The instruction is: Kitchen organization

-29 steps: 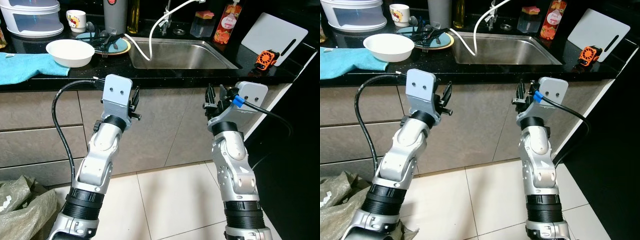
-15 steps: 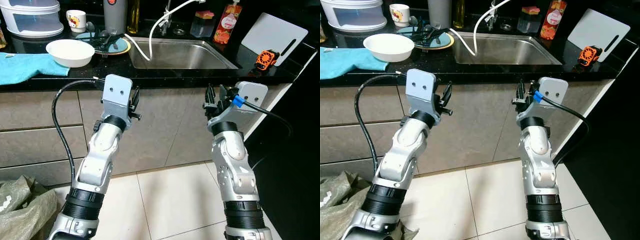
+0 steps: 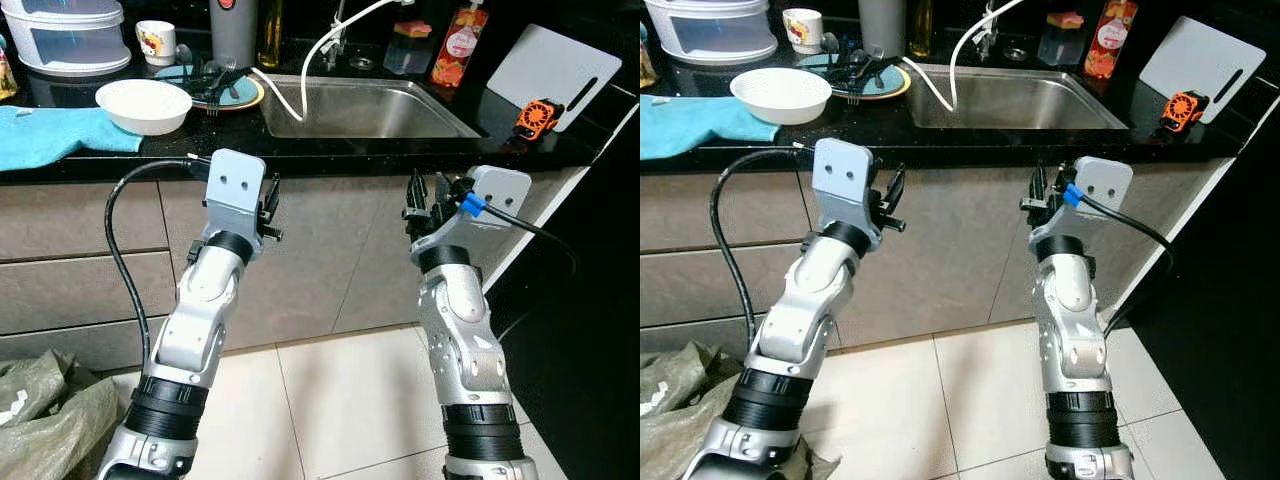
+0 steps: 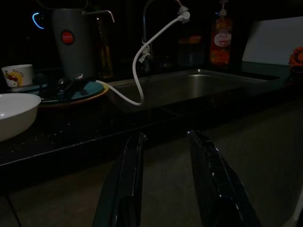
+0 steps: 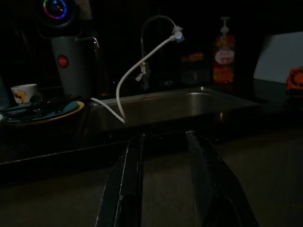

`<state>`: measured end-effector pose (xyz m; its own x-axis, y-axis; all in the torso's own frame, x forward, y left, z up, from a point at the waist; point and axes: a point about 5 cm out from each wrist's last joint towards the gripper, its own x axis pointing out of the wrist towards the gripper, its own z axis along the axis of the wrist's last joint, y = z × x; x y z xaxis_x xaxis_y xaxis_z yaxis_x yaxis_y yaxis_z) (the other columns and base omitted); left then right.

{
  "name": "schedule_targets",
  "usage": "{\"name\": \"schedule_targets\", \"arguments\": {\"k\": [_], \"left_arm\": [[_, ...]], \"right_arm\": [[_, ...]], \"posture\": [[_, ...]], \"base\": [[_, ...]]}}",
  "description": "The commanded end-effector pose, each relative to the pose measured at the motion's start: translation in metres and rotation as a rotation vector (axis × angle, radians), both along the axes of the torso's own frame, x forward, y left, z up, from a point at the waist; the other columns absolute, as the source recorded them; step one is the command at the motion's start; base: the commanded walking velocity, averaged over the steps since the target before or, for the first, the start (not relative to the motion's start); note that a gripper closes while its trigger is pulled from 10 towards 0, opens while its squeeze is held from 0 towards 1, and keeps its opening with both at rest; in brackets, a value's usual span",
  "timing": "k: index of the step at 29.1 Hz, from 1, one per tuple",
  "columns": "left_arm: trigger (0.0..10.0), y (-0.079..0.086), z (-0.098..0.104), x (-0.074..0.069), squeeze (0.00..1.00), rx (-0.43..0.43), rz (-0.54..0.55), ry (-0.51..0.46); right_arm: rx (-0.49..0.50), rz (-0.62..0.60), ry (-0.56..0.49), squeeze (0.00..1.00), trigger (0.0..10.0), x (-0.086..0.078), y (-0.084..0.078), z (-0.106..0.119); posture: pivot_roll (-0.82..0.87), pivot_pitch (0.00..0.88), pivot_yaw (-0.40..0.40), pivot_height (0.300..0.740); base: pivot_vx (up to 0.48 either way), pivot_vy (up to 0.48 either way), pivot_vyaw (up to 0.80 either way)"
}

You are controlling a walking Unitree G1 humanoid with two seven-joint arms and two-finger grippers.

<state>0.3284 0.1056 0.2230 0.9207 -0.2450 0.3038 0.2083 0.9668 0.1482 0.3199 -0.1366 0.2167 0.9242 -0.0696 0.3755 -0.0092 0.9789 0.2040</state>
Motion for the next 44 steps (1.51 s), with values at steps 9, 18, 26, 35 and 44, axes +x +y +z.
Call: {"name": "schedule_targets", "arguments": {"k": [9, 18, 26, 35, 44], "left_arm": [[10.0, -0.005, -0.005, 0.003, 0.0, 0.026, -0.006, 0.048], [10.0, -0.003, -0.004, 0.004, 0.0, 0.014, 0.015, 0.052], [10.0, -0.004, -0.002, 0.004, 0.0, 0.022, 0.014, 0.039], [10.0, -0.005, 0.012, 0.002, 0.0, 0.034, -0.019, -0.031], [10.0, -0.009, 0.013, 0.0, 0.0, 0.036, -0.041, -0.038]], "right_arm": [[0.023, -0.025, 0.024, 0.0, 10.0, -0.002, -0.006, -0.007], [0.02, 0.003, 0.029, 0.0, 10.0, -0.001, -0.001, -0.005], [0.031, 0.014, -0.001, 0.0, 10.0, -0.003, 0.001, 0.0], [0.04, -0.001, -0.041, 0.0, 10.0, -0.004, -0.003, 0.01], [0.052, -0.003, -0.031, 0.0, 10.0, -0.002, -0.002, 0.009]], "posture": [[0.24, 0.009, -0.064, 0.74], [0.24, 0.016, -0.084, 0.74], [0.23, 0.017, -0.088, 0.74], [0.23, 0.017, -0.086, 0.74], [0.24, 0.009, -0.087, 0.74]], "base": [[0.0, 0.0, 0.0], [0.0, 0.0, 0.0], [0.0, 0.0, 0.0], [0.0, 0.0, 0.0], [0.0, 0.0, 0.0]]}}
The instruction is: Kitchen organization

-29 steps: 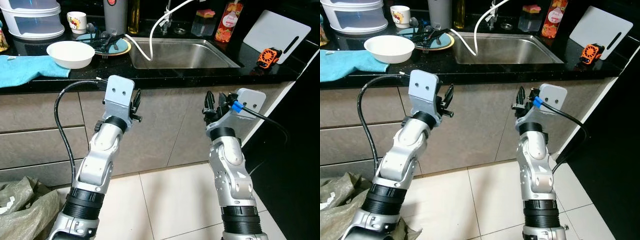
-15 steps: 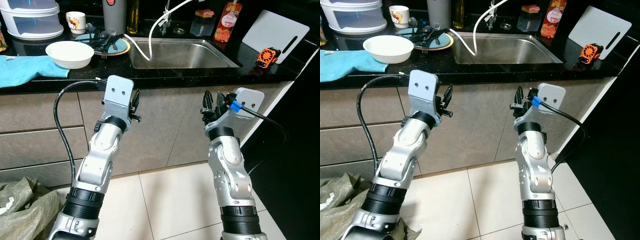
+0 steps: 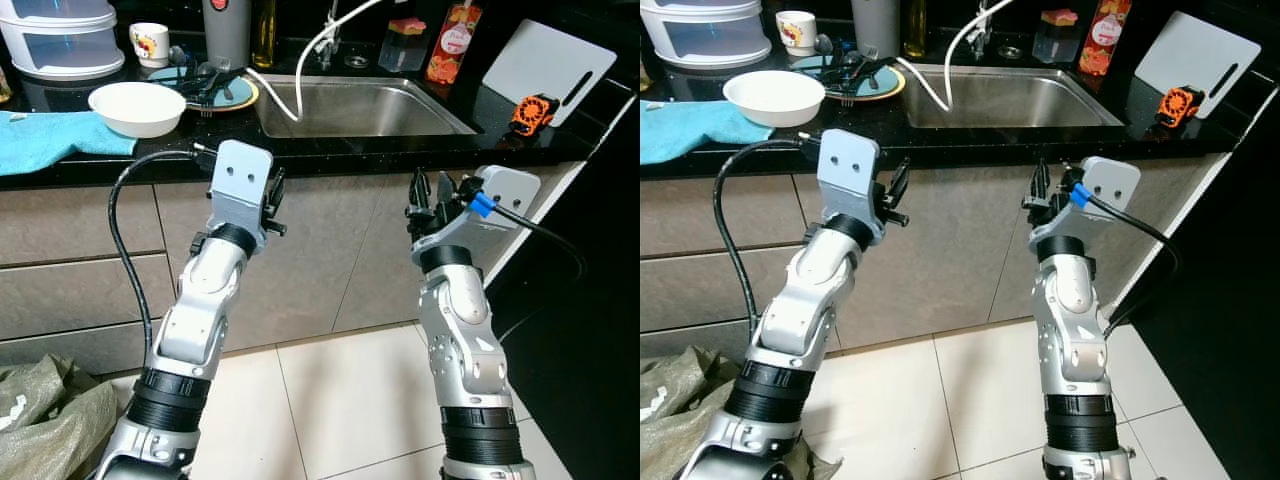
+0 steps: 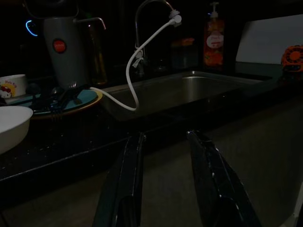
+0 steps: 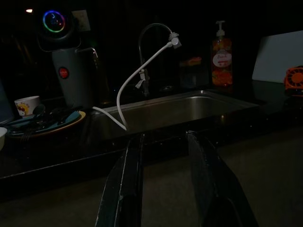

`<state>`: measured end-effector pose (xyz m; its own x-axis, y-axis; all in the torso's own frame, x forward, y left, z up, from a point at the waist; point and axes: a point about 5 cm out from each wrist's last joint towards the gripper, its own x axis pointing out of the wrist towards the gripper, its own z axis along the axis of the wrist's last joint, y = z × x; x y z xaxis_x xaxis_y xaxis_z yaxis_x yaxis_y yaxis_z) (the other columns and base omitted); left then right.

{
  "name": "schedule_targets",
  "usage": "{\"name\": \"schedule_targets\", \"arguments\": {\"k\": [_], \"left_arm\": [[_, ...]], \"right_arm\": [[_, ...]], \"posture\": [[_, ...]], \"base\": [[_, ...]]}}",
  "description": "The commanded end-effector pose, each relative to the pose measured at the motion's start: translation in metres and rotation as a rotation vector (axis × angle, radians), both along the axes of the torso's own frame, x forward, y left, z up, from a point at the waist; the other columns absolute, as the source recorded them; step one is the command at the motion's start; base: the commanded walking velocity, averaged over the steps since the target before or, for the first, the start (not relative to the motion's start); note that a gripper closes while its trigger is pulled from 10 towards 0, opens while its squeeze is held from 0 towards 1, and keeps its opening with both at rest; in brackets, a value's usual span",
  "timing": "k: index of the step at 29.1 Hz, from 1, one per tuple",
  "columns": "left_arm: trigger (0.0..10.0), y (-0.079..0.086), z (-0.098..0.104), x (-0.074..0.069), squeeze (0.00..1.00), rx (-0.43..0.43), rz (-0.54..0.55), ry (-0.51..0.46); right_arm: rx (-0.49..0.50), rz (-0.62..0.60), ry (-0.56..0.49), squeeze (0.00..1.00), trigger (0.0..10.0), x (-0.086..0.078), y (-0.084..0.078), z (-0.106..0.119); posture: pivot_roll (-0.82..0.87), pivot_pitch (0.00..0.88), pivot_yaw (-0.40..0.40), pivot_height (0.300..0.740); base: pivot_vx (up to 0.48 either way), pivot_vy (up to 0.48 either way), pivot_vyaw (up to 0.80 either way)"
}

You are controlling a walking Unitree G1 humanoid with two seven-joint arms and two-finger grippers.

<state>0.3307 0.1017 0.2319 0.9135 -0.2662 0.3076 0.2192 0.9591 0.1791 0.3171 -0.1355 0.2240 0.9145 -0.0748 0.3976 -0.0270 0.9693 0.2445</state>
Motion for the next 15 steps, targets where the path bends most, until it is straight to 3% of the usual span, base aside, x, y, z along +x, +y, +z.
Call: {"name": "schedule_targets", "arguments": {"k": [1, 15], "left_arm": [[10.0, -0.0056, 0.0041, -0.0026, 0.0, 0.007, -0.029, -0.026], [10.0, -0.0082, 0.0044, -0.0048, 0.0, 0.002, -0.06, -0.034]], "right_arm": [[0.013, -0.012, -0.005, 0.0, 10.0, 0.0006, -0.0032, 0.0023], [0.021, -0.006, -0.012, 0.0, 10.0, 0.001, -0.0029, 0.0026]], "posture": [[0.24, 0.009, -0.087, 0.74], [0.24, 0.0, -0.092, 0.74]], "base": [[0.0, 0.0, 0.0], [0.0, 0.0, 0.0]]}}
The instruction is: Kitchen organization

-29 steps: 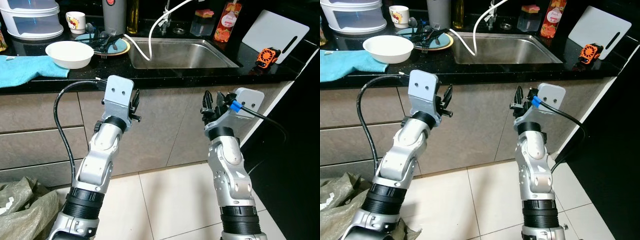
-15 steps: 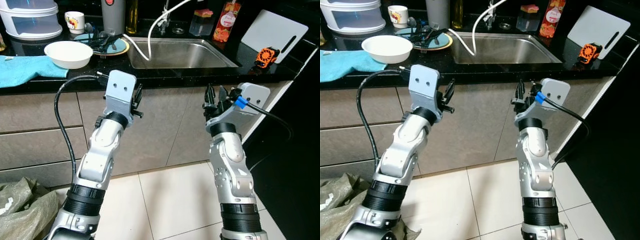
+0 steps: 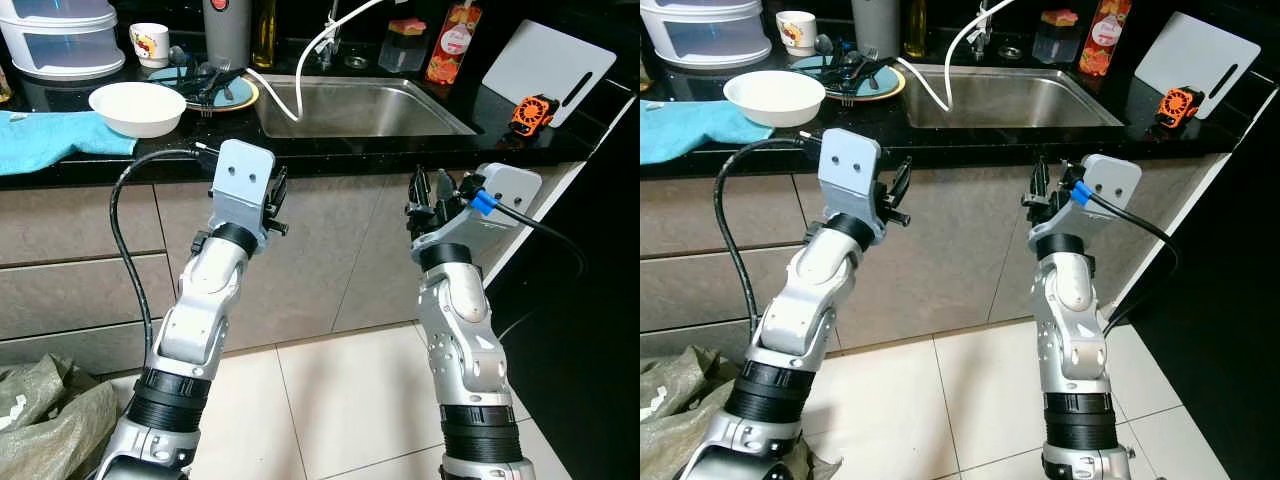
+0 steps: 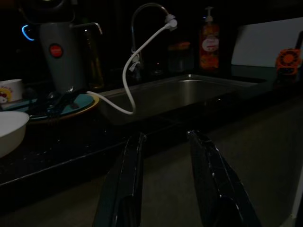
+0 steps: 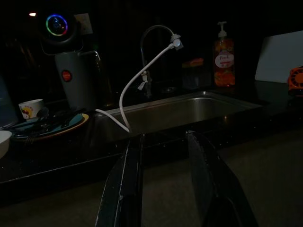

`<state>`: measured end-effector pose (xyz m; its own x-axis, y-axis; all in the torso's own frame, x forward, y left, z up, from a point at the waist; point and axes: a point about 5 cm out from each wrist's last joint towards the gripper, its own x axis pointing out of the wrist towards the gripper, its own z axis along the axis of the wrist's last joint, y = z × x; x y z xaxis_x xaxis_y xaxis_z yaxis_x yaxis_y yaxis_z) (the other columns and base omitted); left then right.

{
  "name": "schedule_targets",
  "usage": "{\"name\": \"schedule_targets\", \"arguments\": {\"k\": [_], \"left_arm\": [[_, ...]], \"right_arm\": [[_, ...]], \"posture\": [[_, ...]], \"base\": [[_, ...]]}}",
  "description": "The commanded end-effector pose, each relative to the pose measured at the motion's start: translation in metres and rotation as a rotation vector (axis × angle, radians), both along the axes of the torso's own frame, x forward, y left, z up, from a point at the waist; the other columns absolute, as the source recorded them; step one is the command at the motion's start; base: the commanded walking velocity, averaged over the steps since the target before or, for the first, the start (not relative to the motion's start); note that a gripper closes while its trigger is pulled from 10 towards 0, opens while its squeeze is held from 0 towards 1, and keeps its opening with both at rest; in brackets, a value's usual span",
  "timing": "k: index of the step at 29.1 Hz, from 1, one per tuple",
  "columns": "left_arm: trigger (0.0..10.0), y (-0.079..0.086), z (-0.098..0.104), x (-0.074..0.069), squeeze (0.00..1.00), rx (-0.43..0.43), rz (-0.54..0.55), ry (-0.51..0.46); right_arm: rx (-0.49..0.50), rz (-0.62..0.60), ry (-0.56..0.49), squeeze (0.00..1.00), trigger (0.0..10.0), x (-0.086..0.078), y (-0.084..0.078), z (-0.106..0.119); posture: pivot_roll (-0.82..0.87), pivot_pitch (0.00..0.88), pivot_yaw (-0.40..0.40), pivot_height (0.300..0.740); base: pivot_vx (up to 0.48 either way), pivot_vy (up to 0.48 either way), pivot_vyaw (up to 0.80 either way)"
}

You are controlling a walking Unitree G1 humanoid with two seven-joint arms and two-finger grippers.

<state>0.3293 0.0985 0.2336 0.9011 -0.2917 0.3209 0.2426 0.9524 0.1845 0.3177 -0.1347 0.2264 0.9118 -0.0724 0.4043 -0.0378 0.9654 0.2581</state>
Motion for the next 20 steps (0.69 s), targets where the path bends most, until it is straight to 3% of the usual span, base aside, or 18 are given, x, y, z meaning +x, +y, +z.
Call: {"name": "schedule_targets", "arguments": {"k": [1, 20], "left_arm": [[10.0, -0.0055, 0.0029, -0.0036, 0.0, -0.001, -0.036, -0.02], [10.0, -0.0066, 0.0023, -0.004, 0.0, 0.01, -0.034, -0.02]], "right_arm": [[0.007, -0.014, -0.004, 0.0, 10.0, 0.0004, -0.0038, 0.0003], [0.005, -0.01, -0.004, 0.0, 10.0, 0.0004, -0.0036, 0.0001]], "posture": [[0.24, 0.0, -0.095, 0.74], [0.24, 0.002, -0.092, 0.74]], "base": [[0.0, 0.0, 0.0], [0.0, 0.0, 0.0]]}}
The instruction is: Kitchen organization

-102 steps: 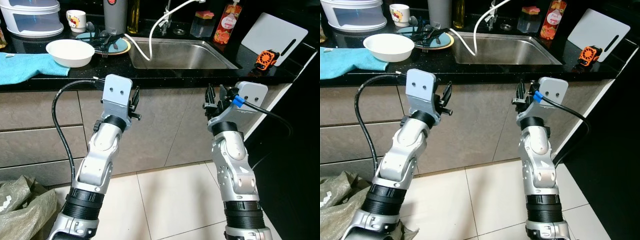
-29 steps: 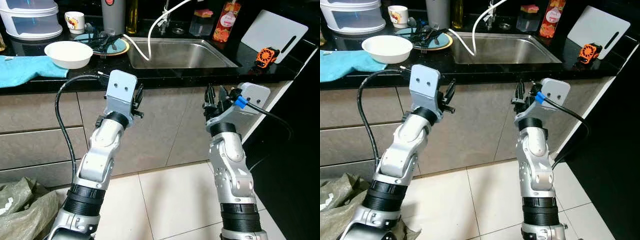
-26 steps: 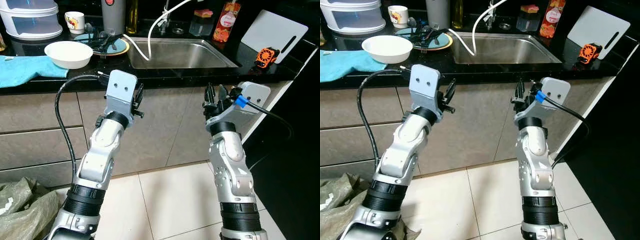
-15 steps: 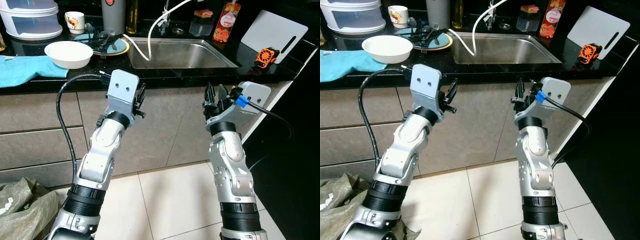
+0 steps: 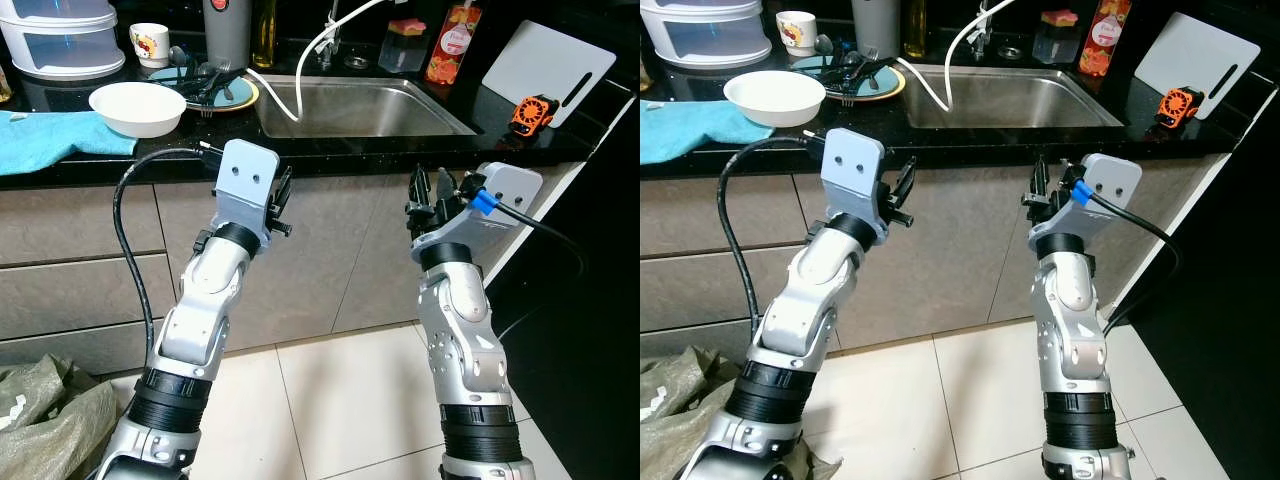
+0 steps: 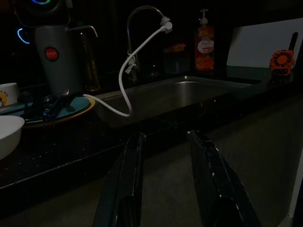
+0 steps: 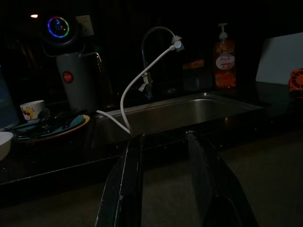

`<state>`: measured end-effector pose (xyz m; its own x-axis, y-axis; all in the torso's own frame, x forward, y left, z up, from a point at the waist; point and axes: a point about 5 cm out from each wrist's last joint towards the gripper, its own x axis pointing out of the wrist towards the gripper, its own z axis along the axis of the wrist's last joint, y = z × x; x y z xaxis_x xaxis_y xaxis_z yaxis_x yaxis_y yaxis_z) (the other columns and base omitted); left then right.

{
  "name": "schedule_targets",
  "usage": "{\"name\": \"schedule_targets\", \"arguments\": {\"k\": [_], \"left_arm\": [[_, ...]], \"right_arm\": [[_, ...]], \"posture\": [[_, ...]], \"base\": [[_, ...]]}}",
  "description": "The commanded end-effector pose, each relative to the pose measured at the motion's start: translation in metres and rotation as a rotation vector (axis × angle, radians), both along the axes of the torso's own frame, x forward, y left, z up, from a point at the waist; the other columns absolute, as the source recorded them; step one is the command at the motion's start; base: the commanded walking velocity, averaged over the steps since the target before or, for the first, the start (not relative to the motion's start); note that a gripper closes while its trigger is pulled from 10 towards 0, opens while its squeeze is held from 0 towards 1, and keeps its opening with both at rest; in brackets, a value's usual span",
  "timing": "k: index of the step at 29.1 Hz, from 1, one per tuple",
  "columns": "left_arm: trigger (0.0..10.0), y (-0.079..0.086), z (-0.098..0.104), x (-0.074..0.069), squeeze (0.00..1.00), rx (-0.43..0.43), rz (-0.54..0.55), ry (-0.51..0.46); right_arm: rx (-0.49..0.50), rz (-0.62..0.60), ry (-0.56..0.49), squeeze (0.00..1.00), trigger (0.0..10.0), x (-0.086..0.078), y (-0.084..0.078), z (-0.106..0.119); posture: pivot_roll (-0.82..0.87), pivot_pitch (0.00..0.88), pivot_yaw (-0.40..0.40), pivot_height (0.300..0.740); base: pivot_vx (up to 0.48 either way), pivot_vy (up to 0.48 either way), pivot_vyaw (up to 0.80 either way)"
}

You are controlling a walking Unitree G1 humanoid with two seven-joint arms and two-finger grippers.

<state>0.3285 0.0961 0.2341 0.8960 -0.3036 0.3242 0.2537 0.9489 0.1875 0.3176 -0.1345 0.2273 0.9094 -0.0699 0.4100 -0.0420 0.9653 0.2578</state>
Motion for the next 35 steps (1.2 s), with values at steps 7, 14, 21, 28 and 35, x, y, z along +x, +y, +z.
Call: {"name": "schedule_targets", "arguments": {"k": [7, 14, 21, 28, 35], "left_arm": [[10.0, -0.0052, 0.0035, -0.0032, 0.0, 0.006, -0.027, -0.023], [10.0, -0.0027, 0.0028, -0.0027, 0.0, 0.0, -0.003, -0.021], [10.0, -0.0023, 0.0026, -0.0018, 0.0, 0.009, 0.0, -0.021], [10.0, -0.0028, 0.0035, -0.0028, 0.0, 0.004, -0.011, -0.028], [10.0, -0.002, 0.0036, -0.0024, 0.0, 0.003, -0.005, -0.028]], "right_arm": [[0.003, -0.012, 0.006, 0.0, 10.0, 0.0005, -0.0043, -0.0016], [0.003, -0.014, 0.009, 0.0, 10.0, 0.0004, -0.0043, -0.002], [0.003, -0.015, 0.011, 0.0, 10.0, 0.0002, -0.0044, -0.0022], [0.004, -0.012, 0.01, 0.0, 10.0, 0.0001, -0.0043, -0.0022], [0.003, -0.007, 0.012, 0.0, 10.0, -0.0001, -0.0038, -0.0029]], "posture": [[0.24, 0.008, -0.091, 0.74], [0.24, 0.011, -0.09, 0.74], [0.24, 0.011, -0.09, 0.74], [0.24, 0.014, -0.09, 0.74], [0.24, 0.014, -0.09, 0.74]], "base": [[0.0, 0.0, 0.0], [0.0, 0.0, 0.0], [0.0, 0.0, 0.0], [0.0, 0.0, 0.0], [0.0, 0.0, 0.0]]}}
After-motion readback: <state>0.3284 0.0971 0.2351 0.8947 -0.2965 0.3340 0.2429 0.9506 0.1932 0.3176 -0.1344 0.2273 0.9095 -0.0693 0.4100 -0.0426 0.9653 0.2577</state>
